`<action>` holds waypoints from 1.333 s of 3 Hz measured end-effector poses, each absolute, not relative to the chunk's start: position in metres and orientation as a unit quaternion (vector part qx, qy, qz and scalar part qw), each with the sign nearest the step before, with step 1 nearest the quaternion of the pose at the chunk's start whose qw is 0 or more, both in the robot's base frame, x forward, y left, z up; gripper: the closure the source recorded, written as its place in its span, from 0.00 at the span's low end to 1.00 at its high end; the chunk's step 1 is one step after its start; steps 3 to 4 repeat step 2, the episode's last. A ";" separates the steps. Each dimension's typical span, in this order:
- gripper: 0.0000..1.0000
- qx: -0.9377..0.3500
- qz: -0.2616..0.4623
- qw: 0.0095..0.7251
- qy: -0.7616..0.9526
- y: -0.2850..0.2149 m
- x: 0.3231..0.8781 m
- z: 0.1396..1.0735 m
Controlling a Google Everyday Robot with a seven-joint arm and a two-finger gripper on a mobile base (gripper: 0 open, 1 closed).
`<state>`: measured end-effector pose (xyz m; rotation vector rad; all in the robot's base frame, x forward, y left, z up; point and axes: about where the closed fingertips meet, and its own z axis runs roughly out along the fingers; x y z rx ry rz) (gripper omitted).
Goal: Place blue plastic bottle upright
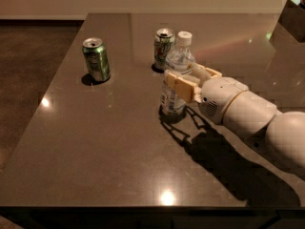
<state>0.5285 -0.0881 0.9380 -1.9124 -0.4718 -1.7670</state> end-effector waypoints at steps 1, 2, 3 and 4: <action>0.00 -0.701 -0.647 0.246 -0.173 -0.086 0.528 0.939; 0.00 -0.701 -0.647 0.246 -0.173 -0.086 0.528 0.939; 0.00 -0.701 -0.647 0.246 -0.173 -0.086 0.528 0.939; 0.00 -0.701 -0.647 0.246 -0.173 -0.086 0.528 0.939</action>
Offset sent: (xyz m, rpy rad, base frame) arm 0.0000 0.0014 0.0005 0.0011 0.0006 0.0020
